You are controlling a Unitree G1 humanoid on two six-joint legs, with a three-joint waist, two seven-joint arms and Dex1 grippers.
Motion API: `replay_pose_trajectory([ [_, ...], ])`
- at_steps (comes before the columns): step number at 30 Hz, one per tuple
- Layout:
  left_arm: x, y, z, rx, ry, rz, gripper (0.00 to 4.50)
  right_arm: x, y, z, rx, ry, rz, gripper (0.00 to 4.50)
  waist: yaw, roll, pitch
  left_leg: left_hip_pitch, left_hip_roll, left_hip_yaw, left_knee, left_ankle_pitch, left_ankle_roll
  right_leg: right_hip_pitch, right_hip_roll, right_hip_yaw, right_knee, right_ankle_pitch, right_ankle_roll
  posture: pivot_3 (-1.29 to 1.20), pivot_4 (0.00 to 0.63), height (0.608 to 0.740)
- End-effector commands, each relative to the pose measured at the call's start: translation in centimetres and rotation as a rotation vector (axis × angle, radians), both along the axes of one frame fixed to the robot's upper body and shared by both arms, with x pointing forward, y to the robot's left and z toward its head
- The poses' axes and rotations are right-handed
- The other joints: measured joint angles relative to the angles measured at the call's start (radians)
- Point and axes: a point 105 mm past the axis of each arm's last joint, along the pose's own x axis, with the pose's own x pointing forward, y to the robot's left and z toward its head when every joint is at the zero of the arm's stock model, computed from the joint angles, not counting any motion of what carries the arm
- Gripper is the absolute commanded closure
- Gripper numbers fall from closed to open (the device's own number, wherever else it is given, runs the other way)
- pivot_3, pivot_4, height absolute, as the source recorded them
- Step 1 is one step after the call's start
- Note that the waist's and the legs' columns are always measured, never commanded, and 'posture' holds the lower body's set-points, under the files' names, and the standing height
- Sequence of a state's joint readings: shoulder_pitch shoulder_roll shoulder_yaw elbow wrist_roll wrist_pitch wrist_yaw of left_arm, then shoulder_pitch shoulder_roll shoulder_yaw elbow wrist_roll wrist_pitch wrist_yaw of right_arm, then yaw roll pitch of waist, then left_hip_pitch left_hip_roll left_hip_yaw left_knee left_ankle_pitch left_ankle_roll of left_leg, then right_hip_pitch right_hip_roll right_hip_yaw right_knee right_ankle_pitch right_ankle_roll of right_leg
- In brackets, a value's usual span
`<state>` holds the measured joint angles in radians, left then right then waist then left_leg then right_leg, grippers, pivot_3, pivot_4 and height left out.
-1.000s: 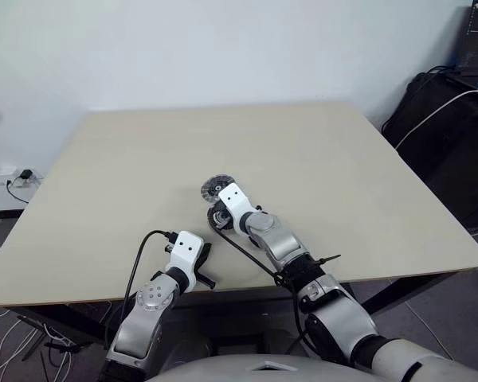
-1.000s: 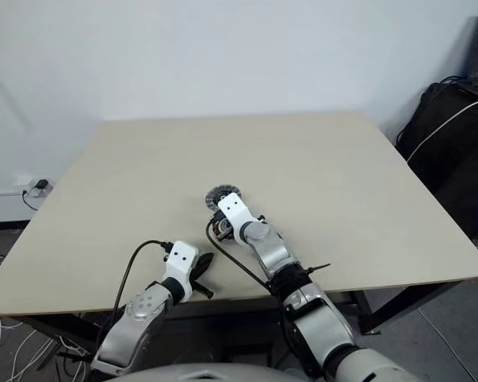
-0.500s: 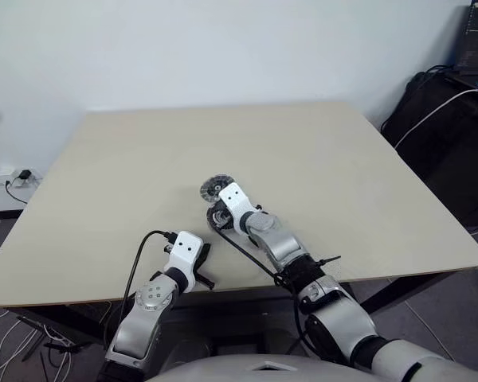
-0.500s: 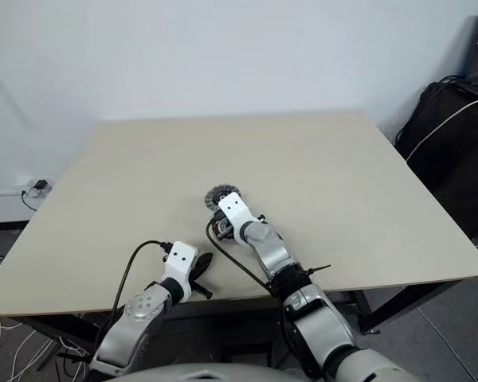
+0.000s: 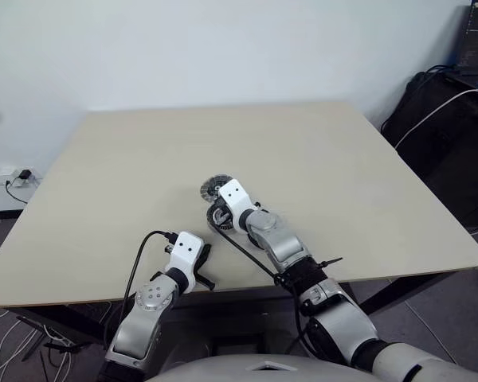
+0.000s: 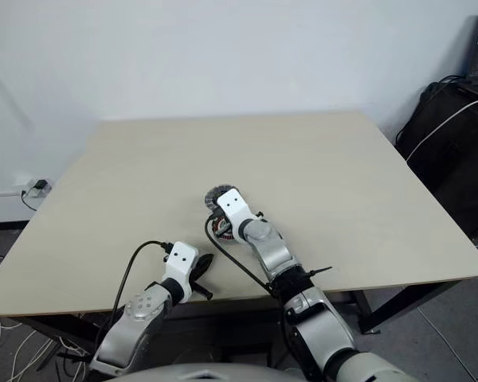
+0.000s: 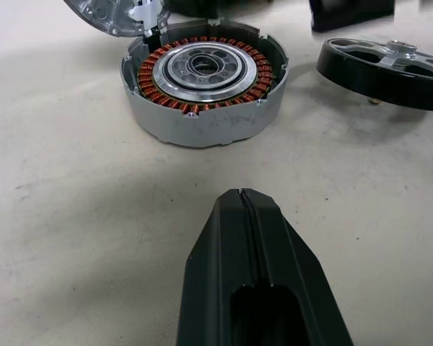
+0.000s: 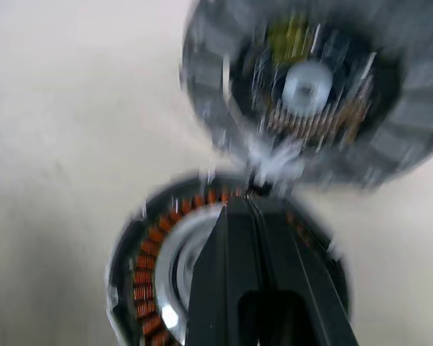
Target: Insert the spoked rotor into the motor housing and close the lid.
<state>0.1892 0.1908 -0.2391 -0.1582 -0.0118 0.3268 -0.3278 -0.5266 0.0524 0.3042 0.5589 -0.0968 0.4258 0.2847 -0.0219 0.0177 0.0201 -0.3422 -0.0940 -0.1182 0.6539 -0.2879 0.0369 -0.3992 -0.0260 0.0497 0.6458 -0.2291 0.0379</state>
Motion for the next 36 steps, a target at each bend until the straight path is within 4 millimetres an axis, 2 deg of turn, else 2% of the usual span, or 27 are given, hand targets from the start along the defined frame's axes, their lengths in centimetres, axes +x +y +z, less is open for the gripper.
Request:
replay_pose_trajectory([
  [1, 0.4, -0.1, 1.1, -0.009, -0.044, -0.002, 4.5, -0.1, 0.2, -0.8, -0.025, 0.036, 0.009, 4.48, 0.0, 0.001, 0.0, 0.0, 0.0, 0.0, 0.0, 0.0, 0.0, 0.0, 0.0, 0.0, 0.0, 0.0, 0.0, 0.0, 0.0, 0.74],
  [5, 0.3, 0.0, 1.0, -0.008, -0.039, 0.005, 4.5, -0.3, -0.1, -1.6, -0.06, 0.057, 0.006, 4.48, -0.002, 0.001, -0.002, 0.002, 0.0, 0.0, 0.0, 0.0, 0.0, 0.002, 0.0, 0.0, 0.0, 0.0, 0.0, 0.0, 0.0, 0.74],
  [11, 0.2, 0.0, 0.8, -0.007, -0.033, 0.008, 4.5, 0.6, 0.1, 0.9, 0.017, -0.024, -0.006, 4.48, -0.002, 0.002, -0.002, 0.004, 0.0, 0.0, 0.0, 0.0, 0.0, 0.004, 0.0, 0.0, 0.0, -0.001, 0.001, 0.0, 0.0, 0.74],
  [15, 0.2, 0.0, 0.8, -0.009, -0.034, 0.005, 4.5, 1.1, 0.3, 3.5, 0.094, -0.101, -0.012, 4.48, -0.002, 0.002, -0.002, 0.001, 0.0, 0.0, 0.0, 0.0, 0.0, 0.001, 0.0, 0.0, 0.0, 0.0, 0.0, 0.0, 0.0, 0.74],
  [20, 0.2, 0.0, 0.8, -0.009, -0.033, 0.002, 4.5, 1.1, 0.6, 5.0, 0.152, -0.138, -0.009, 4.48, -0.002, 0.002, -0.002, 0.0, 0.0, -0.001, -0.002, 0.0, 0.0, -0.001, 0.0, 0.0, 0.0, -0.001, -0.001, 0.0, 0.0, 0.74],
  [23, 0.3, 0.0, 0.8, -0.008, -0.033, 0.001, 4.5, 1.1, 0.6, 4.2, 0.136, -0.117, -0.014, 4.48, -0.002, 0.002, -0.002, 0.0, 0.0, -0.001, -0.002, 0.0, 0.0, -0.001, 0.0, 0.0, 0.0, -0.001, -0.001, 0.0, 0.0, 0.74],
  [30, 0.3, 0.2, 0.8, -0.006, -0.035, 0.009, 4.5, -0.1, 0.2, -1.0, -0.032, 0.046, 0.002, 4.48, -0.004, 0.002, -0.003, 0.0, 0.0, 0.0, -0.002, 0.0, 0.0, -0.001, 0.0, 0.0, 0.0, -0.001, -0.001, 0.0, 0.0, 0.74],
  [32, 0.3, 0.3, 0.8, -0.005, -0.034, 0.014, 4.5, -0.3, 0.5, -1.0, -0.028, 0.051, 0.015, 4.48, -0.004, 0.002, -0.003, 0.002, 0.0, -0.001, -0.002, 0.0, -0.001, 0.001, 0.0, 0.0, 0.0, -0.001, -0.001, 0.0, 0.0, 0.74],
  [36, 0.3, 0.3, 0.7, -0.006, -0.032, 0.017, 4.5, 0.2, 0.9, 0.5, 0.02, 0.008, 0.019, 4.48, -0.005, 0.002, -0.003, 0.003, 0.0, -0.001, -0.002, 0.001, -0.001, 0.002, 0.0, 0.0, 0.0, -0.001, -0.001, 0.0, 0.0, 0.74],
])
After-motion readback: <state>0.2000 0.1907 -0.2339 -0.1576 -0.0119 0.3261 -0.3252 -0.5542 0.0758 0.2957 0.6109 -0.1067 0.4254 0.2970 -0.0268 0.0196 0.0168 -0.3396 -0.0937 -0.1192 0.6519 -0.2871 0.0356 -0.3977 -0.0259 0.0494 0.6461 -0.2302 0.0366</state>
